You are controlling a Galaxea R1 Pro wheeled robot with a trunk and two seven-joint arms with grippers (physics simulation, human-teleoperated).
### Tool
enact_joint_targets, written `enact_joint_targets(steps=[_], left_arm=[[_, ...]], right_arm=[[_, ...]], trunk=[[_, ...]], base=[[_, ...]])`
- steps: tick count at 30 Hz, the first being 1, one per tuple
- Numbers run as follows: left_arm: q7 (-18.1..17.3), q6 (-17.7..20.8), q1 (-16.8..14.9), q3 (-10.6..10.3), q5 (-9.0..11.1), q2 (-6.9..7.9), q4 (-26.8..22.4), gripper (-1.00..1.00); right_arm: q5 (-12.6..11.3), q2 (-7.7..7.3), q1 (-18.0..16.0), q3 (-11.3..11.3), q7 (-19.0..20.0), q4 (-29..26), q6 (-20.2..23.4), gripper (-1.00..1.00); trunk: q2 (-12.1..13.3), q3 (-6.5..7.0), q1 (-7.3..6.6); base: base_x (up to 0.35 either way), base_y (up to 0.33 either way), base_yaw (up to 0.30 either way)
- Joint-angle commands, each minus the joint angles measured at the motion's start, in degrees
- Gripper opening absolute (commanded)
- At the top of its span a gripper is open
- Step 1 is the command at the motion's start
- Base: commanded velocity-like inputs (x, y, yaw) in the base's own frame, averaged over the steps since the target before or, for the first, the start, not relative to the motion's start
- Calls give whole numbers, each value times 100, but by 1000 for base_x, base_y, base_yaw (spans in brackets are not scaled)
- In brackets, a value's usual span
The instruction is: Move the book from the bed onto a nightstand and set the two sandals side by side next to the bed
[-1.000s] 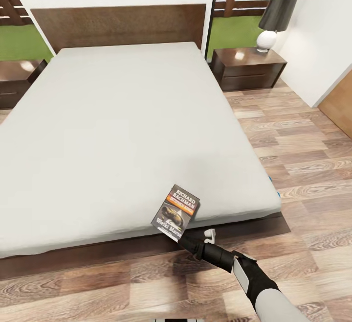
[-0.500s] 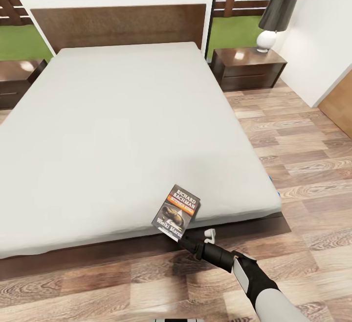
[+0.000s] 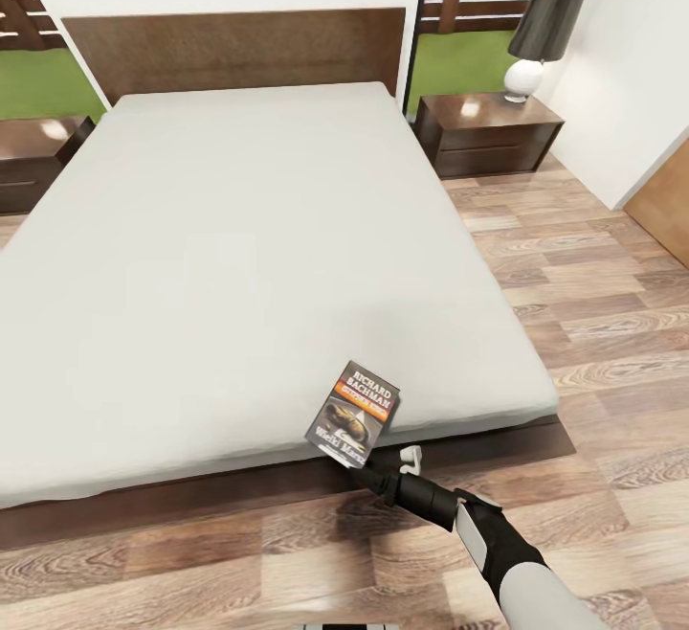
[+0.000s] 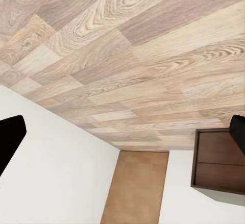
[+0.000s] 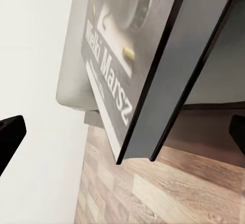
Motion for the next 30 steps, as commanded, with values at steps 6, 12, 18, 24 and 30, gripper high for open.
enact_joint_targets(steps=[6,12,18,24,30], left_arm=[[25,-21,-1,-22,-20,0,6,100],[23,-22,-1,-22,-20,0,6,100],[19,-23,-1,-22,-20,0,6,100],[11,-23,-1,-22,-20,0,6,100],[2,-23,-1,-22,-20,0,6,100]], right_arm=[[-2,2,-5,-30,26,-2,60,100],[-2,-2,-5,-36,26,-2,60,100],[-3,3,-4,-36,26,2,60,100],[-6,4,-6,-35,21,6,60,100],[-9,5,-12,-35,11,1,60,100]], trunk=[[-1,-2,0],[-1,-2,0],[-1,-2,0],[-1,-2,0],[-1,-2,0]], base=[[0,12,0],[0,3,0],[0,1,0],[0,0,0],[0,0,0]])
